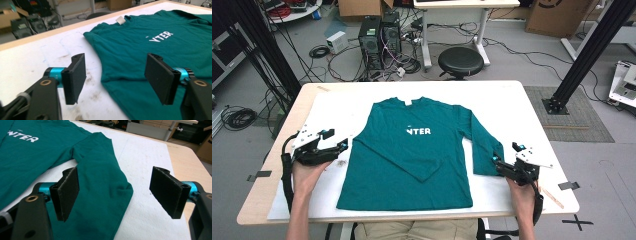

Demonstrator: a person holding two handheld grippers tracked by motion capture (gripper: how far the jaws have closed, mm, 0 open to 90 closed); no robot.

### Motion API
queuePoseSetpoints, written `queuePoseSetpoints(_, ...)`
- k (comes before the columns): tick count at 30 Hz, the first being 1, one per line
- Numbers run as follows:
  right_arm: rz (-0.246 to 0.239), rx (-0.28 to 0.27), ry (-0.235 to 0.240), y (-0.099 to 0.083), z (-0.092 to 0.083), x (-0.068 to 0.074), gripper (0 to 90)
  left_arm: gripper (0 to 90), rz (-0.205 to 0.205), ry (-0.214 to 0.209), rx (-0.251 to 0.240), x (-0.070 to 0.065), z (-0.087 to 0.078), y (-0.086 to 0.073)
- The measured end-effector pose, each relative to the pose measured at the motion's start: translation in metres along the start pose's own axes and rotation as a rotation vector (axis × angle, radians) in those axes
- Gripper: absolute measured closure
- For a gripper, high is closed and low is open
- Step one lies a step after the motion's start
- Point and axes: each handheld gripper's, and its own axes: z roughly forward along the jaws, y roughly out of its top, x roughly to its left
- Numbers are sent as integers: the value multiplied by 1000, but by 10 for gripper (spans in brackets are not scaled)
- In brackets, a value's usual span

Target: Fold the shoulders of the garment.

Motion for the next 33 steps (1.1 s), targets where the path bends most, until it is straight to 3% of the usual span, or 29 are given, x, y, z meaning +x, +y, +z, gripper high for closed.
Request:
queuePoseSetpoints(5, 5, 3, -2, 0, 0, 0, 241, 316, 1, 3, -48, -2, -20, -18)
queuePoseSetpoints(13, -10, 5, 0, 0, 1, 2, 246, 317, -18, 56, -102, -9, -37, -39)
queuePoseSetpoints(19, -11, 0, 0, 0, 0, 1, 245, 320, -96, 136, -48, -1, -34, -53)
queuePoseSetpoints(23, 6, 13, 2, 0, 1, 0, 246, 319, -115, 138, -57, 1, -36, -54)
queuePoseSetpoints(27, -7, 12, -3, 1, 2, 0, 260, 320, -106, 137, -52, 0, -35, -54)
queuePoseSetpoints(29, -1, 20, 10, 1, 3, -1, 281, 320, -100, 138, -62, 0, -36, -54)
queuePoseSetpoints(33, 40, 57, 130, 4, 4, -7, 309, 319, -107, 131, -70, 0, -36, -55)
